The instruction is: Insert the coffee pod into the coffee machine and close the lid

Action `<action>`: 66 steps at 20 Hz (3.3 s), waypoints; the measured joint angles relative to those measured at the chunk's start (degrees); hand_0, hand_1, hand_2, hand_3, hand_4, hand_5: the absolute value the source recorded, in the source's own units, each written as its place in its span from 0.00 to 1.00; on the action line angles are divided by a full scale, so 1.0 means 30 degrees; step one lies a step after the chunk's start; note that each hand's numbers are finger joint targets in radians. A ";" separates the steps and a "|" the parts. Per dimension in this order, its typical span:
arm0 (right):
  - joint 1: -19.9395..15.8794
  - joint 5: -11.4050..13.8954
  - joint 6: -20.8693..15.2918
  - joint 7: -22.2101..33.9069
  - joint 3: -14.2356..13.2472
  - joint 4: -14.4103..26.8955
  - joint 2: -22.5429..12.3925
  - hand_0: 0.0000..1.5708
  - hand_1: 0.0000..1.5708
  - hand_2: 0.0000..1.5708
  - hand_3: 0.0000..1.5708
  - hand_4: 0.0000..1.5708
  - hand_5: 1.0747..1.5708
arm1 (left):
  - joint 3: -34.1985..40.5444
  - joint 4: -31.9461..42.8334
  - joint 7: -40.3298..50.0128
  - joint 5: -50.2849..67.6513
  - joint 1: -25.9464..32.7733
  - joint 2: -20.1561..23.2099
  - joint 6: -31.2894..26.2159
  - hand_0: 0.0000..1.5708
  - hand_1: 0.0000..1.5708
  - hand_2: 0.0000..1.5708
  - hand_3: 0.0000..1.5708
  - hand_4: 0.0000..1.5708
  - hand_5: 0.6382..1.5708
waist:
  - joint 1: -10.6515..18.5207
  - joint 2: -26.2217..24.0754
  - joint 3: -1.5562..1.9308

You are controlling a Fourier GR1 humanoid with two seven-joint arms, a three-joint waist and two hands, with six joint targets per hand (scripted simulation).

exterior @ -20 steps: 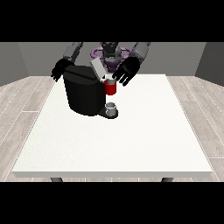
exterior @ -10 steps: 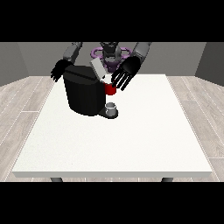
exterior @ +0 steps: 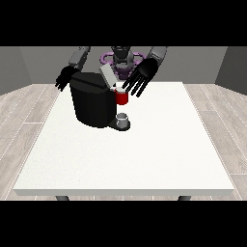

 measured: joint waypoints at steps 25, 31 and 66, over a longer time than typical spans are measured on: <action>0.4741 -0.0492 0.0753 -0.0188 -0.0852 0.0309 -0.0959 0.00 0.00 0.00 0.00 0.25 1.00 | 0.5254 -0.1279 -0.1357 0.7449 0.7848 -0.5565 -0.0330 0.00 0.00 0.00 0.00 0.14 1.00 | 0.4212 -0.7588 -0.0016; 0.4445 -0.0516 0.1865 0.1582 0.0093 -0.1626 -0.1573 0.00 0.00 0.00 0.00 0.00 1.00 | 0.5872 -0.1500 -0.1241 0.8741 1.0277 -0.6467 -0.0552 0.00 0.00 0.00 0.00 0.00 1.00 | 0.4718 -0.9334 -0.0020; -0.2492 -0.0210 0.4478 0.1268 -0.0071 0.1790 -0.2196 0.00 0.00 0.00 0.00 0.00 1.00 | 0.2541 -1.3257 0.2046 1.4219 1.7227 -0.7733 -0.0745 0.00 0.00 0.00 0.00 0.00 1.00 | 0.7260 -0.4876 -0.0008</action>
